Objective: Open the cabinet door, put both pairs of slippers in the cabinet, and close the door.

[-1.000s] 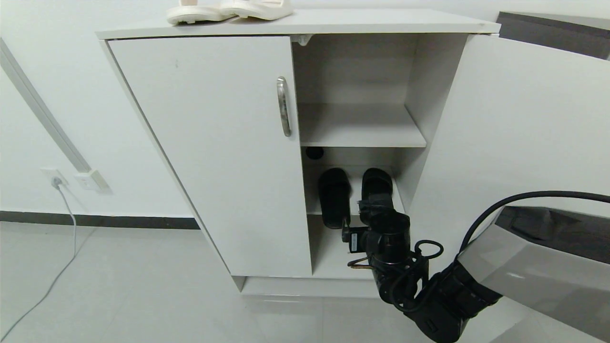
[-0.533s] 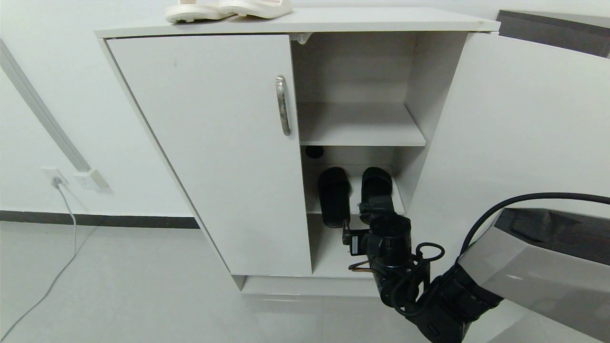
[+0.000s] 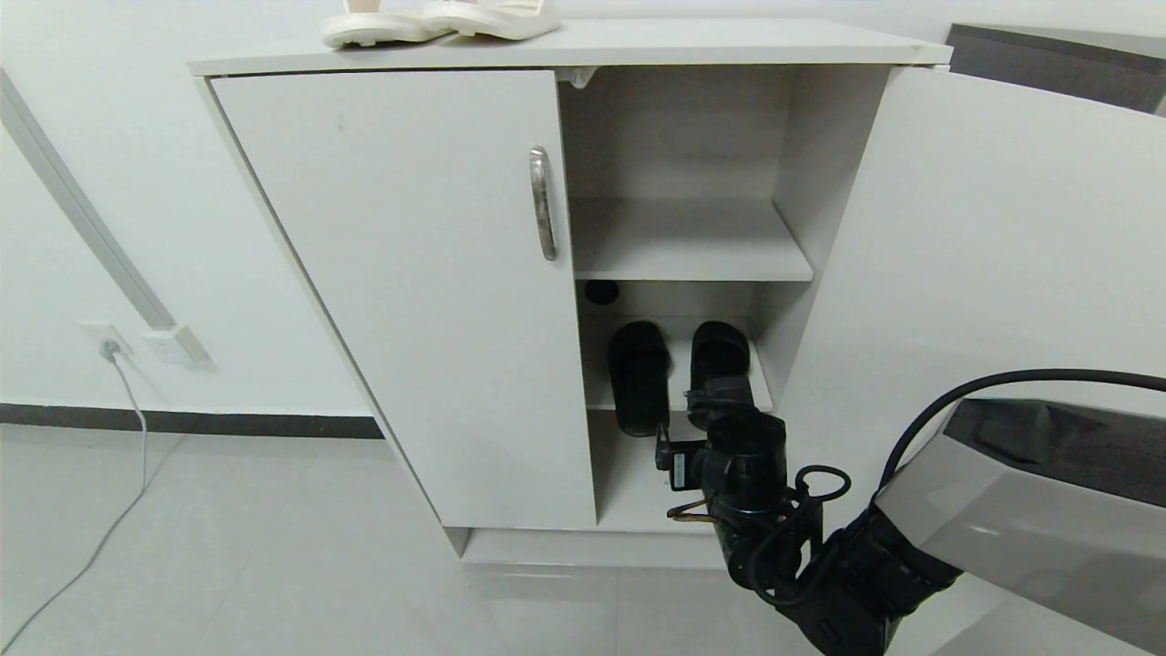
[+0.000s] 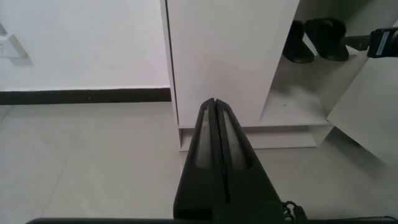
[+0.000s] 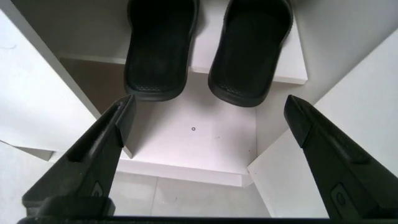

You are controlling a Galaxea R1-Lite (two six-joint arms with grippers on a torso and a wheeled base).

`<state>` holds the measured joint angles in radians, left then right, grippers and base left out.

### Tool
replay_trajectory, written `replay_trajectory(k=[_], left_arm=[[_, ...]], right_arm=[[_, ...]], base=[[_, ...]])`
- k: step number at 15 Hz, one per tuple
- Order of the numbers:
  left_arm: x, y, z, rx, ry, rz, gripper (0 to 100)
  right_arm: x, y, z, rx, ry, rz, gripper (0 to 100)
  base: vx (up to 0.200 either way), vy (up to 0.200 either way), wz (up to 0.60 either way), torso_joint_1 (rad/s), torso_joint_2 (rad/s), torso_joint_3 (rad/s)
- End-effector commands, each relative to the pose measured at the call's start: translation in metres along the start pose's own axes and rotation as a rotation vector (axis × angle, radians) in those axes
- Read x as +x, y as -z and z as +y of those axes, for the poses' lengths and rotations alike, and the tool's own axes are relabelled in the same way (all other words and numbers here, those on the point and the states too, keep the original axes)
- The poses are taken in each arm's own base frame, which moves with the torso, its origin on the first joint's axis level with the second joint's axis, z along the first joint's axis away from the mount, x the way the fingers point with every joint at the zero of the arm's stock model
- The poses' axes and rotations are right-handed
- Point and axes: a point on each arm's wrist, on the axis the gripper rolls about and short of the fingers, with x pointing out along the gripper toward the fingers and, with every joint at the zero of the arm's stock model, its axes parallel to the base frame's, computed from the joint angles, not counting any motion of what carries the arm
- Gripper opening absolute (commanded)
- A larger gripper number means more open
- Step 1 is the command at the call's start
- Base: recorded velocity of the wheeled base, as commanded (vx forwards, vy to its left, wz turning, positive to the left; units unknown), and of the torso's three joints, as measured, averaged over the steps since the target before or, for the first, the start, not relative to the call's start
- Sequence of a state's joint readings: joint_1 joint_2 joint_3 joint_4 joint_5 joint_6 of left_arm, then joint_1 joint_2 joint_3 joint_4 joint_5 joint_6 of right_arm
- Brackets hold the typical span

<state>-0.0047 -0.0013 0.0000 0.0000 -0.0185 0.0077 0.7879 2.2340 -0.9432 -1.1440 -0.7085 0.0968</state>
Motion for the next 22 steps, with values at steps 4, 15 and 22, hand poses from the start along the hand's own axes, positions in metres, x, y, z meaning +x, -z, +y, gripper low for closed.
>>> replay_trajectory(k=[4,15,22], left_arm=[[0.0001,0.0001,0.0000,0.000,0.000,0.003,0],[0.0001,0.0000,0.0000,0.002,0.000,0.001,0],[0.0001,0.0000,0.0000,0.002,0.000,0.001,0]], right_arm=[[-0.0020,0.0001,-0.0014,-0.010,0.000,0.004,100],[-0.0050,-0.0002,-0.0040,-0.025,0.000,0.000,100],[-0.0073,0.0031,-0.0063,-0.040,-0.004,-0.002,100]], base=[[0.000,0.000,0.00,0.004,0.00,0.174],[0.000,0.000,0.00,0.000,0.00,0.086],[0.000,0.057,0.00,0.001,0.00,0.001]])
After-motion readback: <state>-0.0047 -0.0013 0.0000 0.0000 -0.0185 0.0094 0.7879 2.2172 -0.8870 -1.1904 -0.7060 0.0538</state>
